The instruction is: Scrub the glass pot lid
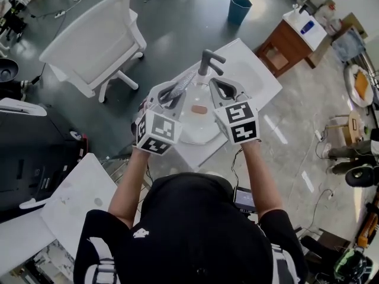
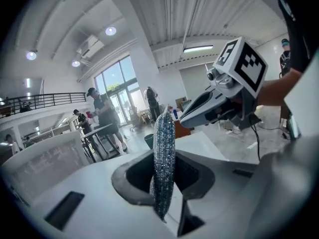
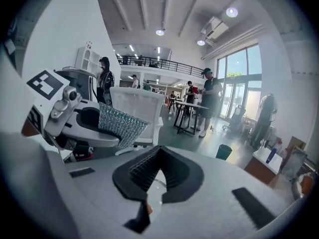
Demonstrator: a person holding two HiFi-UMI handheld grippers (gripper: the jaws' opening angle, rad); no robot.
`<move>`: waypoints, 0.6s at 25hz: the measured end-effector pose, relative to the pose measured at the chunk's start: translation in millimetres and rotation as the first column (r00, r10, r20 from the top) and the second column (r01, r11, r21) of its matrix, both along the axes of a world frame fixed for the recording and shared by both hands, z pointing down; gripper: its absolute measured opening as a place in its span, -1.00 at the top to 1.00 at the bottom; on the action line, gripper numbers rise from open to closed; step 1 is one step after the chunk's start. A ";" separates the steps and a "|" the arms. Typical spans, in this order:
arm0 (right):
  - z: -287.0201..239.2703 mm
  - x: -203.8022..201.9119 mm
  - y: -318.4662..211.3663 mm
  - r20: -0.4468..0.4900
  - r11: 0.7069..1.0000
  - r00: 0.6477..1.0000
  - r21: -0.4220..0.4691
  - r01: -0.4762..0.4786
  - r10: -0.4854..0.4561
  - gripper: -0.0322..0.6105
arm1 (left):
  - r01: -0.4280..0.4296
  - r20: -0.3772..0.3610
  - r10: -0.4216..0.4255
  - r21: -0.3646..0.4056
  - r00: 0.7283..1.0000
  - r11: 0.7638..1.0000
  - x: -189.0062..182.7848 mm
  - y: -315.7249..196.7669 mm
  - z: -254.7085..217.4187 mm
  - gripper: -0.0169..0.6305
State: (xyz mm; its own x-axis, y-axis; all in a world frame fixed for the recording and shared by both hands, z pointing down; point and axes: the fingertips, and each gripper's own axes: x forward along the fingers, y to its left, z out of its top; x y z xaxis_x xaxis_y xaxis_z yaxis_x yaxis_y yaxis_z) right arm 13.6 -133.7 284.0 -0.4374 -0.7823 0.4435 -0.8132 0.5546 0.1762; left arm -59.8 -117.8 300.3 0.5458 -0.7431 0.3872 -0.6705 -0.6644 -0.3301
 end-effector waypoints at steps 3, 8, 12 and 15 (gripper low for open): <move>-32.0 -1.7 0.2 0.026 0.997 1.000 0.074 -0.008 0.006 0.90 | 0.015 -0.069 -0.011 0.062 0.998 0.998 -0.8 -4.3 -33.8 0.72; -76.9 -4.3 5.4 0.070 0.980 0.998 0.196 -0.020 0.006 0.90 | 0.041 -0.206 -0.012 0.141 0.978 0.989 -3.4 -3.8 -83.3 0.71; -101.8 2.1 7.7 0.094 0.967 0.996 0.254 -0.029 0.005 0.90 | 0.073 -0.266 -0.019 0.195 0.964 0.978 -1.7 -1.9 -115.3 0.72; -114.5 4.1 11.9 0.096 0.958 0.995 0.285 -0.026 -0.001 0.90 | 0.074 -0.286 -0.005 0.231 0.958 0.970 2.1 3.1 -133.0 0.71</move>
